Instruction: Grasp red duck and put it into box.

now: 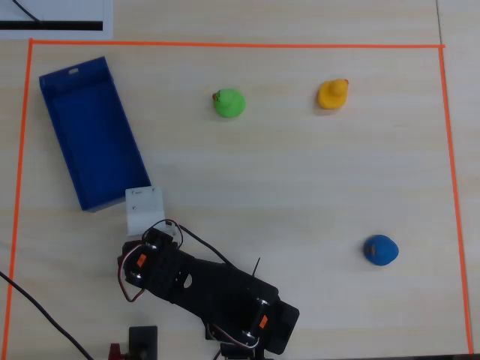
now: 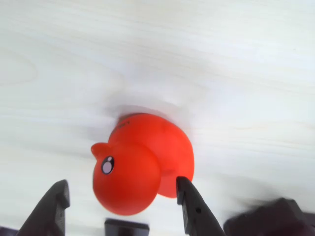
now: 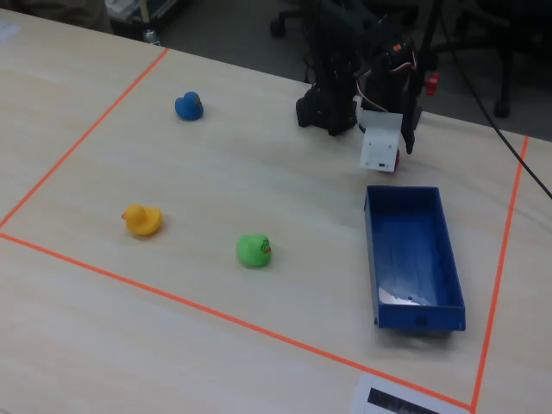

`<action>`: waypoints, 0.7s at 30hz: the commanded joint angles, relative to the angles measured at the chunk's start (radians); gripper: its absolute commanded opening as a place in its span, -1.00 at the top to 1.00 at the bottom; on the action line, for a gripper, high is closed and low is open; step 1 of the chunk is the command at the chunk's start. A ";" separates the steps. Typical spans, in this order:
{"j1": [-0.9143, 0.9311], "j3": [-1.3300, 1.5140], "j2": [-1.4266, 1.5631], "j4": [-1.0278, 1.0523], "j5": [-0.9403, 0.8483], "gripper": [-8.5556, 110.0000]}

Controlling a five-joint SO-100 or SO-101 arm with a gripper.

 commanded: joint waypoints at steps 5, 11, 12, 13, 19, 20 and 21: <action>-0.002 -0.006 0.008 -0.032 0.014 0.40; 0.011 0.015 0.005 -0.057 0.012 0.85; 0.014 0.015 0.005 -0.057 0.011 0.85; 0.017 0.015 0.005 -0.054 0.009 0.85; 0.089 -0.094 0.057 0.055 -0.012 0.85; 0.130 -0.173 0.080 0.114 -0.025 0.85; 0.181 -0.281 0.098 0.172 -0.032 0.85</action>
